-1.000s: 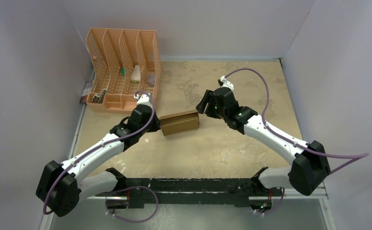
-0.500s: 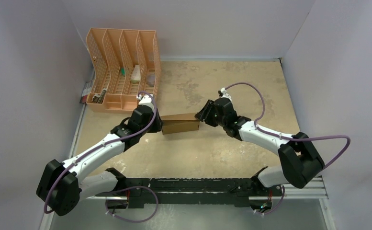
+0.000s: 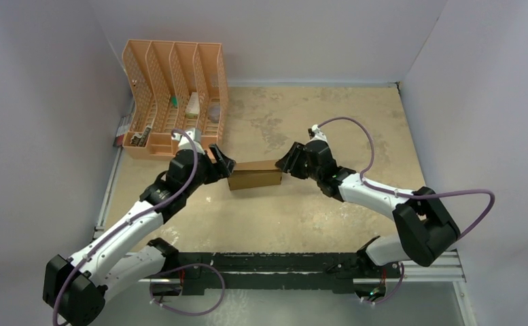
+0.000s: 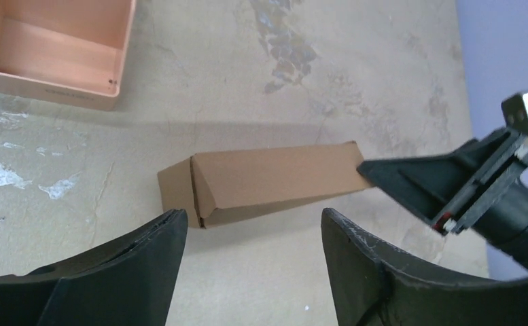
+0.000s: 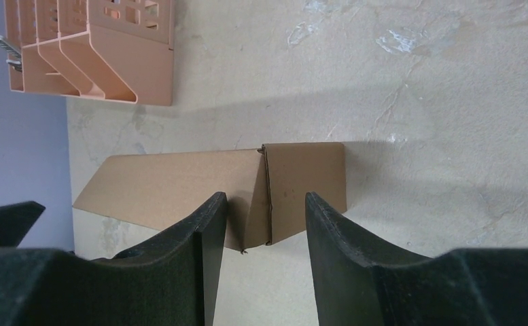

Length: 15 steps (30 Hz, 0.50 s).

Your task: Fold the paper box

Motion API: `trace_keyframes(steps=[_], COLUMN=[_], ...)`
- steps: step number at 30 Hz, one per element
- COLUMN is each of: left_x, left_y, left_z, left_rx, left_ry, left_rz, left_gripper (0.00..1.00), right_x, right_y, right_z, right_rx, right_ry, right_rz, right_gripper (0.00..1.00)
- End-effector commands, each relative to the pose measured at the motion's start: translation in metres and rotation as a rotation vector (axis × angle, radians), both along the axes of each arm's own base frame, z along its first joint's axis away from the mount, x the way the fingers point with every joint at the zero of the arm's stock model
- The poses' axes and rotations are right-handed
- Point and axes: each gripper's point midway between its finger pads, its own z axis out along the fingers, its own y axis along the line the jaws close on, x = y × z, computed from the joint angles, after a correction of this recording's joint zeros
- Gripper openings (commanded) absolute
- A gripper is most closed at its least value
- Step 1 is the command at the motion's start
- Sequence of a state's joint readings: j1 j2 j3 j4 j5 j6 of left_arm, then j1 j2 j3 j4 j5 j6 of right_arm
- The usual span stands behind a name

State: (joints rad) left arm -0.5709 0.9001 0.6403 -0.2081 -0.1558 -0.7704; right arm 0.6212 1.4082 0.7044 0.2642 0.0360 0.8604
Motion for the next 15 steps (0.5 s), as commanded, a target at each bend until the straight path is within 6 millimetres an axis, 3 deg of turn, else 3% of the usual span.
trace_keyframes(steps=[1,5,10,15], left_x=[0.025,0.033,0.025,0.012], left_y=[0.003,0.007,0.007,0.011], left_z=[0.008,-0.023,-0.048,-0.070], left_rx=[-0.169,-0.241,-0.257,-0.241], left_ry=[0.013,0.117,0.196,0.252], left_rz=[0.100,0.136,0.151,0.163], left_gripper=[0.67,0.49,0.29,0.24], right_x=[-0.013,-0.014,-0.018,-0.022], right_y=[-0.006,-0.006,-0.007,-0.010], right_z=[-0.030,-0.032,-0.040,-0.051], right_rx=[-0.086,-0.098,-0.104,-0.119], right_ry=[0.057,0.052,0.060,0.069], right_rz=[0.051,0.063,0.075,0.089], right_gripper=[0.48,0.48,0.48,0.47])
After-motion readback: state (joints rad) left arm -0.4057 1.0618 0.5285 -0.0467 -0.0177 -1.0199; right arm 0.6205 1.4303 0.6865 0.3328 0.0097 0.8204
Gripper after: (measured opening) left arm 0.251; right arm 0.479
